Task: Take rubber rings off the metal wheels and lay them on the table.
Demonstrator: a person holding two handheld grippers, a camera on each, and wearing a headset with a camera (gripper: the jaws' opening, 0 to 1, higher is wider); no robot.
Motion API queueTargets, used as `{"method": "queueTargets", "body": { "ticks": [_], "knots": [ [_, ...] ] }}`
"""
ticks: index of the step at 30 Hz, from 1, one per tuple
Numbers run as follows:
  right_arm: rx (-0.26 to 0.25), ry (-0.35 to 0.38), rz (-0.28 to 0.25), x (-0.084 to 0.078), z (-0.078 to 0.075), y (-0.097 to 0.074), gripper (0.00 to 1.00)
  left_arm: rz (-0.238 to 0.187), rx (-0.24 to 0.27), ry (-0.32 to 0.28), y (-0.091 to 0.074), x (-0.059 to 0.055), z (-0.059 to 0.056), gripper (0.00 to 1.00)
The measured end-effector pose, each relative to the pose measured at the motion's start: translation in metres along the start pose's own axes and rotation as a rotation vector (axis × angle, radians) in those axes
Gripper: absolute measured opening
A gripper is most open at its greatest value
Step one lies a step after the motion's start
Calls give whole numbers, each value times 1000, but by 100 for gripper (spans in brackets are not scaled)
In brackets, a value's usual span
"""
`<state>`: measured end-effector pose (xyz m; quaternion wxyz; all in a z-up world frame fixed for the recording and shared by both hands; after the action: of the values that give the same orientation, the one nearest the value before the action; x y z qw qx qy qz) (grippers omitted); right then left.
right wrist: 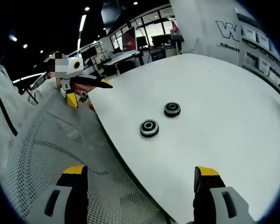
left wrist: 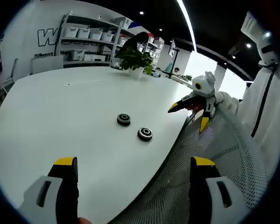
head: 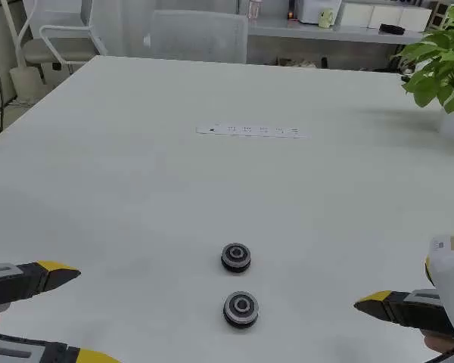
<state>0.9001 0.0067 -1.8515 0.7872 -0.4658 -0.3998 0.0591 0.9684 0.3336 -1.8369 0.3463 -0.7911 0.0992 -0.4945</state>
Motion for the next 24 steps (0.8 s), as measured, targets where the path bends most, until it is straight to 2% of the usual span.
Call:
{"method": "queueTargets", "body": {
  "ticks": [24],
  "knots": [
    [-6, -1, -2, 0, -1, -1, 92, -4, 2, -5, 0, 0, 0, 96]
  ]
}}
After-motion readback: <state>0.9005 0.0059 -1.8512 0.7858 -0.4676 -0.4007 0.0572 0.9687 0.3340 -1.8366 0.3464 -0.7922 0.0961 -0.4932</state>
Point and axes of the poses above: the centre of the closed fingertips' face, and the gripper's own axes: y roughly forward along the fingers, z roughly to its left, x roughly out of its top, the point moved 9 cm from there along -y, roughly backward along the fingers, and after that the axes turned 8 degrees about z, right-handed, at the moved point
